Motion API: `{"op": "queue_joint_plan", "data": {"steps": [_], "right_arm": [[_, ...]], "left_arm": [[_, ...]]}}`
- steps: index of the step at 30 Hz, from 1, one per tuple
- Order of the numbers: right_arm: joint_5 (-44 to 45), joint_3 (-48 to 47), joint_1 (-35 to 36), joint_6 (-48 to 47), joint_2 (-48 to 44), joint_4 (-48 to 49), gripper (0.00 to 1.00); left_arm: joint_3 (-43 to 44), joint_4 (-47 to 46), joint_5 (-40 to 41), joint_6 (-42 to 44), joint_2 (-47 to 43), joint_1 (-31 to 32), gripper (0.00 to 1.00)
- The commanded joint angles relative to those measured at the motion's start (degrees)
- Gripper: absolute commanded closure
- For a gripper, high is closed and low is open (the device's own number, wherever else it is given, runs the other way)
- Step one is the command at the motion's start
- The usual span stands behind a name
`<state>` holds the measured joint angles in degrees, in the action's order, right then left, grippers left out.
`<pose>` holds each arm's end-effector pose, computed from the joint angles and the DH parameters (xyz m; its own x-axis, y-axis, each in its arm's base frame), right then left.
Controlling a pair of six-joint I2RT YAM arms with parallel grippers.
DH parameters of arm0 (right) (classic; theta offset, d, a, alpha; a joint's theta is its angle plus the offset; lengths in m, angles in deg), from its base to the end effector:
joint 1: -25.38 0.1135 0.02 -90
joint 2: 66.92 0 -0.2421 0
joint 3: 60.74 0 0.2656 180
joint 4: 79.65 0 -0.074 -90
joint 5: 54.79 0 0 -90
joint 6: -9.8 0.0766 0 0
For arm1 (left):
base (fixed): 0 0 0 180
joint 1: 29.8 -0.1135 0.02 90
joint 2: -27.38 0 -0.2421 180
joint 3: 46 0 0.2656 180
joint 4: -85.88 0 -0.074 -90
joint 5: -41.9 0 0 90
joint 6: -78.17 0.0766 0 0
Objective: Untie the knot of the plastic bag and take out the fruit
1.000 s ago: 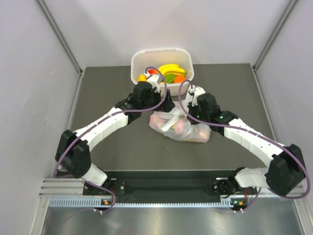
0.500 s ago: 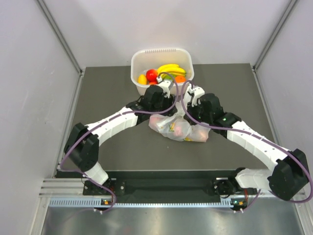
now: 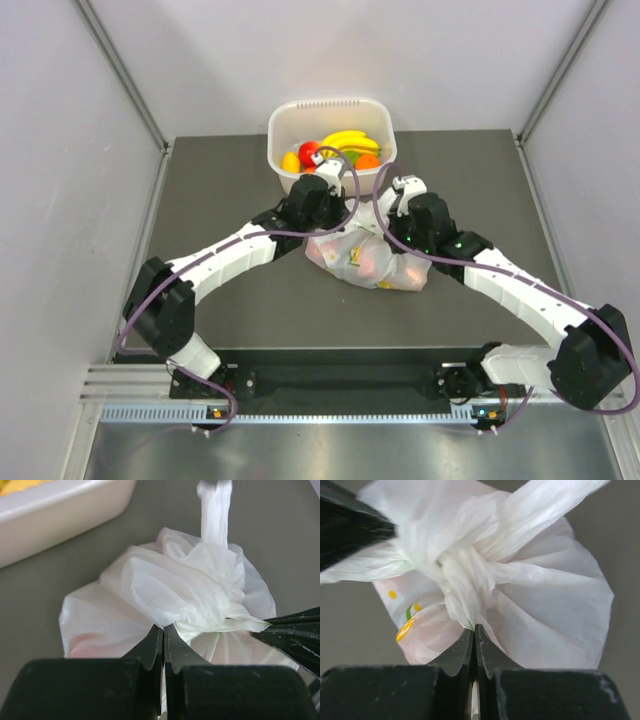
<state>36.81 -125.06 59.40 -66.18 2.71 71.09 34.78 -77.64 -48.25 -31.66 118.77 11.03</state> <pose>0.2699 0.1796 0.2304 -0.5872 -0.1042 -0.8027 -0.4102 0.8932 0.1841 0.3184 -0.2754 0.2380 -0.5465 0.0239 -0.8371 0.4998 0.8114 -0.3031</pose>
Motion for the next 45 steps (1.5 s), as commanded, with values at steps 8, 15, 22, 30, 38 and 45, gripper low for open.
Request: {"op": "queue_joint_plan", "data": {"steps": [8,15,22,30,38,45], "right_arm": [[21.67,1.70,-2.47,16.54,-2.65,-7.25,1.00],[22.74,0.64,-4.31,19.03,-3.96,-10.60,1.00],[-7.12,-3.56,-3.09,-0.37,-7.31,-7.86,0.26],[-2.14,-14.02,-2.20,-5.93,-1.26,-12.70,0.13],[-1.96,-20.89,-2.12,-6.90,12.09,-12.27,0.21],[9.45,-21.16,-2.38,-0.86,13.26,-11.22,0.80]], "left_arm": [[-4.43,-5.35,7.53,-1.95,-7.72,-9.72,1.00],[-9.45,-8.43,2.43,-5.30,-9.57,-15.96,1.00],[-12.26,-12.91,-7.49,-7.23,-9.57,-16.32,1.00],[-12.18,-13.44,-11.90,-9.08,-10.18,-16.23,1.00],[-13.32,-13.26,-13.13,-9.43,-12.03,-16.23,1.00],[-14.02,-12.83,-13.31,-8.91,-12.82,-16.14,1.00]]}}
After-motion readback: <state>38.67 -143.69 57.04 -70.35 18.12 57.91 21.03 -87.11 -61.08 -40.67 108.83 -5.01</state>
